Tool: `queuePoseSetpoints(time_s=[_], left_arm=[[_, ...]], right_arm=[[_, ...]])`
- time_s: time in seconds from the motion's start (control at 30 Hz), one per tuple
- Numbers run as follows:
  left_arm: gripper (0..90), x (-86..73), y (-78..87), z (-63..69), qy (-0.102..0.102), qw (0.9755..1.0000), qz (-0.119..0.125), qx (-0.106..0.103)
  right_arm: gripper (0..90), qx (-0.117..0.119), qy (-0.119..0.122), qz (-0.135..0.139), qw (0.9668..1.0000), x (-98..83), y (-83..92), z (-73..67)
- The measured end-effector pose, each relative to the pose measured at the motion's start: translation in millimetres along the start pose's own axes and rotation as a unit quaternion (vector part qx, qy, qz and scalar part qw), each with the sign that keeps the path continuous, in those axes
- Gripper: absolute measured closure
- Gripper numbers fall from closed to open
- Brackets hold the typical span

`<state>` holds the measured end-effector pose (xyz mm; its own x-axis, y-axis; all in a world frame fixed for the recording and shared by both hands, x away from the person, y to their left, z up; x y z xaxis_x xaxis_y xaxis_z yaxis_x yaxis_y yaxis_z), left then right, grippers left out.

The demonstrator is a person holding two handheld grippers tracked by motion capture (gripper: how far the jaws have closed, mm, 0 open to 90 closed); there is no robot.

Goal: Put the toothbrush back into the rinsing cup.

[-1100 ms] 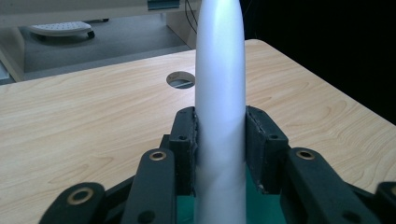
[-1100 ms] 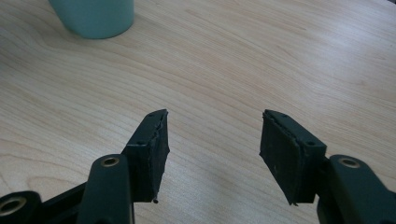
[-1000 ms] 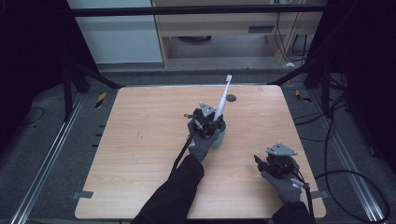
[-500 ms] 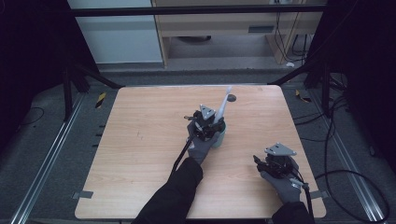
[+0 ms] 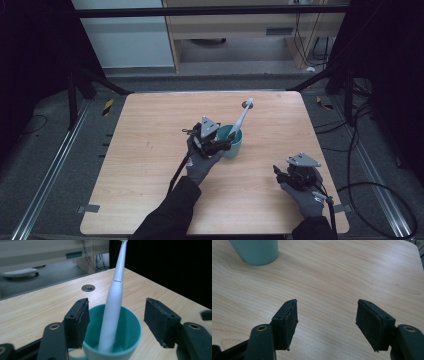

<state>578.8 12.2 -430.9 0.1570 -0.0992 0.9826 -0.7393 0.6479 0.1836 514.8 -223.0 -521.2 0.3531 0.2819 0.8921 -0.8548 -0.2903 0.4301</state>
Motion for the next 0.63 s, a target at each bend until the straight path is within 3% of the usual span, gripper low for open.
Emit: queuePoseSetpoints(time_s=[0.07, 0.2, 0.3, 0.63], left_arm=[[32.8, 1.5, 13.4, -4.1, 0.004, 0.9999, -0.001, -0.01], [30.5, -1.6, 36.1, -14.6, -0.002, 0.9999, -0.008, -0.009], [28.0, -10.2, 59.4, -27.9, -0.006, 0.9998, -0.021, 0.002], [25.1, -46.1, 113.2, -65.9, -0.013, 0.9968, -0.062, 0.048]], right_arm=[[31.9, -0.003, -0.003, 0.002, 1.0, -0.3, 0.4, 1.2], [30.3, -0.004, -0.012, 0.002, 0.9999, -0.8, 1.0, 2.7], [27.9, -0.011, -0.017, 0.004, 0.9998, -1.6, 1.7, 4.9], [25.8, -0.021, -0.023, 0.003, 0.9995, -4.3, 5.2, 9.7]])
Point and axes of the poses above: each handheld gripper's, and its own axes: y roughly backward along the jaws, x roughly out of its top, z roughly to its right, the point moved 8 cm from there along -y, roughly forward along the jaws, and after that the axes turned 10 degrees about z, right-handed, at the moved point
